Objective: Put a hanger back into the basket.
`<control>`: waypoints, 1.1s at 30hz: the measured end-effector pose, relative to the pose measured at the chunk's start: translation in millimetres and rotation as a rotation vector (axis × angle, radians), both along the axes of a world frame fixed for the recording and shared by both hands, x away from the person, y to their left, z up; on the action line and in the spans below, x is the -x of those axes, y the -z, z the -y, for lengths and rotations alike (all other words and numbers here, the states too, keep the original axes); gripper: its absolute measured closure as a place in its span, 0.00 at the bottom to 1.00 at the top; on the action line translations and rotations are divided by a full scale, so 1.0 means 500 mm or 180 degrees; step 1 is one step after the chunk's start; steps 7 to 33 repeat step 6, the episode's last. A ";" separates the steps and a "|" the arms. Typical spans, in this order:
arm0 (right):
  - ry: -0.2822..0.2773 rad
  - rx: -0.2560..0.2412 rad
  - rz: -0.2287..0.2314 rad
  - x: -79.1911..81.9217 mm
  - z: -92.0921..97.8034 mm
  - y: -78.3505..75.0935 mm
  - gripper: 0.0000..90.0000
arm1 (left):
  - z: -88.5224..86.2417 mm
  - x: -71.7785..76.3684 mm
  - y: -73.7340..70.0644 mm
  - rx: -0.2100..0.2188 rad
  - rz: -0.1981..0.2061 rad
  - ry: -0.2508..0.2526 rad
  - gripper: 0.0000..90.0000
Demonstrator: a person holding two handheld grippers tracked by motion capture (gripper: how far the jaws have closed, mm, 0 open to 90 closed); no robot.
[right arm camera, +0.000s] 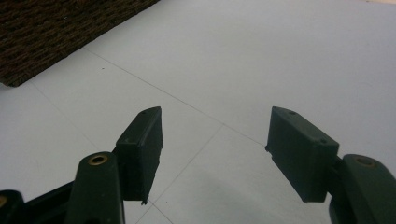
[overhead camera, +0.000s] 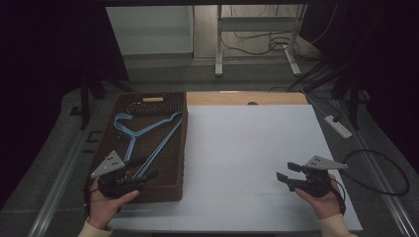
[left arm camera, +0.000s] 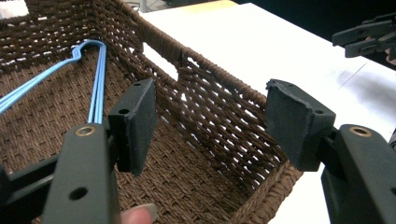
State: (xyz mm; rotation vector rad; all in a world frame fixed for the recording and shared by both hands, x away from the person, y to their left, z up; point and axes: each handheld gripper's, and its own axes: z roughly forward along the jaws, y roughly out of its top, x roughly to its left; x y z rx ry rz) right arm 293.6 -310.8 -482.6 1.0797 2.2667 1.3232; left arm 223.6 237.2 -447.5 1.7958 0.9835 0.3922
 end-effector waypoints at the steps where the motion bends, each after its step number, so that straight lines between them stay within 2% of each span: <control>1: 0.0002 0.0003 0.0000 0.000 0.000 -0.001 0.41 | 0.000 0.000 0.000 0.0012 -0.0002 -0.0002 0.39; 33: 0.0007 0.0008 0.0025 0.000 0.003 -0.004 0.41 | 0.002 0.000 0.001 0.0001 0.0003 -0.0002 0.39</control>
